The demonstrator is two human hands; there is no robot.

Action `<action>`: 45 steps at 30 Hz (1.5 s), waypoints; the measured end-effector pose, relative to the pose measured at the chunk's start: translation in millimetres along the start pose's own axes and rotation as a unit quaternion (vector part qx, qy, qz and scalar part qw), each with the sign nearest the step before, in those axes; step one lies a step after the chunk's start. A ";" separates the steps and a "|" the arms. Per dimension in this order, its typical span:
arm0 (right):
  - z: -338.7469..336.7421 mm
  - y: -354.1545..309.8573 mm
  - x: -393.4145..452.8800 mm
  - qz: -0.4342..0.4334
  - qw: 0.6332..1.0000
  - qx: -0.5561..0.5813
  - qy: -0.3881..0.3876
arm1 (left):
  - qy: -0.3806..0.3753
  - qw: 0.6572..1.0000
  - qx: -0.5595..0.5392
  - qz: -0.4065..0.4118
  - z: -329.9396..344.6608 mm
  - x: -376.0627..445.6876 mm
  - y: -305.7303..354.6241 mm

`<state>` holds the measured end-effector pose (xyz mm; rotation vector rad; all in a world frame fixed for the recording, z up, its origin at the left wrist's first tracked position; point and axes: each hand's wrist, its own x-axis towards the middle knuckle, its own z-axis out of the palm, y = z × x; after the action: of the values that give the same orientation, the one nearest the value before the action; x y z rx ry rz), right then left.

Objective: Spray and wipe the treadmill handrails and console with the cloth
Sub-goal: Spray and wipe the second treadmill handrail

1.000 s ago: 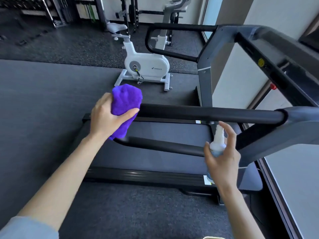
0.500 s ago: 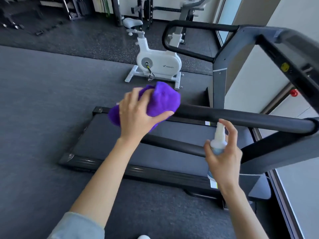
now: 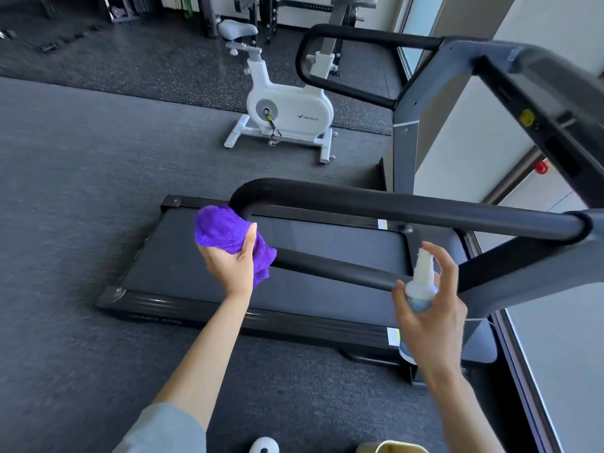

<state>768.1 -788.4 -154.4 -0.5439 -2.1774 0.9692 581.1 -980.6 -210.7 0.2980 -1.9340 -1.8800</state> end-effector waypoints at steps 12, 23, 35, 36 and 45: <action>7.9 -4.2 1.7 -0.014 0.999 0.018 -0.032 | -0.018 0.977 0.042 0.207 10.4 22.9 27.6; -18.1 14.3 -7.9 0.017 0.999 0.015 -0.032 | 0.079 0.993 -0.040 -0.080 19.4 -7.4 -9.9; -29.8 22.0 -7.4 0.019 0.998 0.042 -0.039 | -0.018 0.968 -0.225 -0.110 19.8 -92.6 53.1; -31.0 22.2 -7.3 0.017 0.998 0.042 -0.039 | -0.021 0.962 -0.240 -0.130 29.0 -89.5 62.7; -46.3 35.6 -6.6 0.044 0.998 0.031 -0.033 | 0.044 0.917 -0.306 -0.252 87.6 -64.1 118.4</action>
<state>809.7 -747.4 -161.8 -0.5897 -2.1887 1.1115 615.7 -866.8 -102.7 0.7102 -1.1769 -2.6276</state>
